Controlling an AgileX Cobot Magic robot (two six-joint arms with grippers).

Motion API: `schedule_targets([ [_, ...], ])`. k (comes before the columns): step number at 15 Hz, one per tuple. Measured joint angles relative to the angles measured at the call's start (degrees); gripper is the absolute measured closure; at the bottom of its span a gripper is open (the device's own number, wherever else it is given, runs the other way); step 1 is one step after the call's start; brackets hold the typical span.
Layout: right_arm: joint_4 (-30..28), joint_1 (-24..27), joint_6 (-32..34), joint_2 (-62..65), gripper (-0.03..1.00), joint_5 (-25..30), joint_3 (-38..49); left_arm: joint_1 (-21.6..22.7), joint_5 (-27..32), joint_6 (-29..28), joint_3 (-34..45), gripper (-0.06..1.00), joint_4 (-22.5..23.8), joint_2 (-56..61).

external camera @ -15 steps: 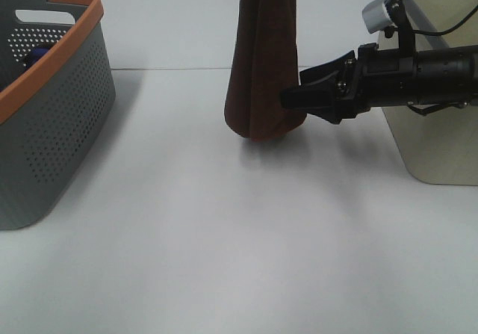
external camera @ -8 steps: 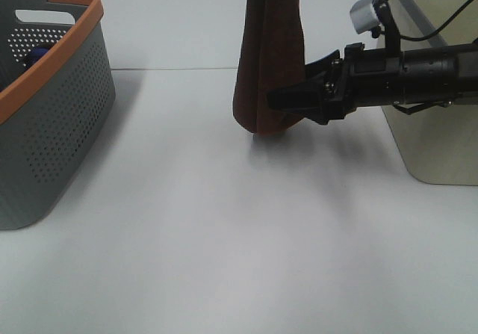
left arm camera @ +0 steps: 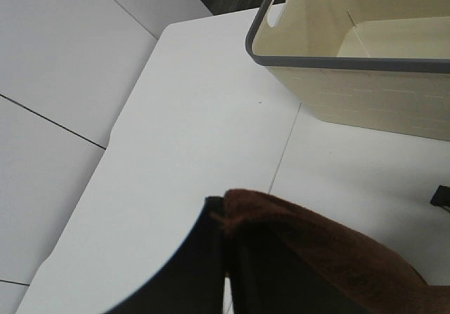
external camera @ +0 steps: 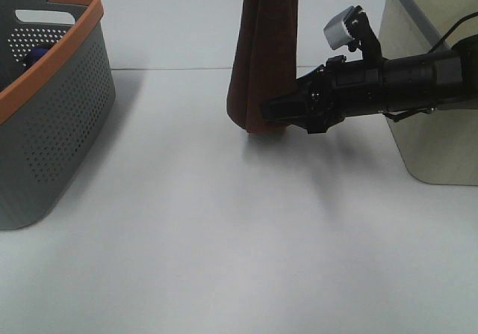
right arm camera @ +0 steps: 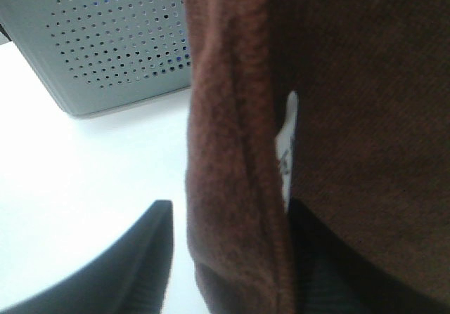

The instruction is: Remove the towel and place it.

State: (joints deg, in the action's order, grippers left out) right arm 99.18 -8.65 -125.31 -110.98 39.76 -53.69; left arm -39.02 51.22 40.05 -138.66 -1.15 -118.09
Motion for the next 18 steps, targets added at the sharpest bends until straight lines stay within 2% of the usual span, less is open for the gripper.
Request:
schedule_targets([
  [2,0.0,0.0,0.0,0.0,0.71,-0.4,0.0,0.0,0.0,0.0,0.0,0.94,0.06,0.0],
  [3,-0.23,0.0,0.29,0.0,0.89,-0.74,0.0,0.0,0.23,0.0,0.0,0.94,1.15,0.0],
  [4,-0.8,0.0,1.2,0.0,0.94,-0.92,0.0,0.0,0.57,0.0,0.0,0.94,1.83,0.0],
  [5,-2.92,0.0,4.58,0.57,0.94,-1.72,0.0,0.0,1.83,0.06,0.0,0.94,3.32,0.0],
  [7,-11.06,0.0,15.18,4.07,0.94,-5.1,0.0,0.0,5.16,0.06,0.0,0.94,6.53,0.0],
  [11,-37.64,0.0,40.68,14.27,0.94,-6.88,-1.95,0.0,9.51,-2.01,0.0,0.94,13.24,0.0],
  [13,-49.56,0.0,50.88,18.33,0.94,-6.02,-3.95,0.0,12.72,-4.01,0.0,0.94,14.04,0.0],
  [14,-58.5,0.0,57.87,20.74,0.94,-4.93,-6.02,0.0,15.76,-6.65,0.0,0.94,14.15,0.0],
  [16,-65.32,0.0,61.82,22.57,0.94,-4.58,-7.96,0.0,17.59,-9.85,0.0,0.94,14.21,0.0],
  [18,-70.3,0.0,63.03,23.09,0.94,-4.7,-11.0,0.34,17.76,-13.24,0.0,0.94,14.21,-0.23],
])
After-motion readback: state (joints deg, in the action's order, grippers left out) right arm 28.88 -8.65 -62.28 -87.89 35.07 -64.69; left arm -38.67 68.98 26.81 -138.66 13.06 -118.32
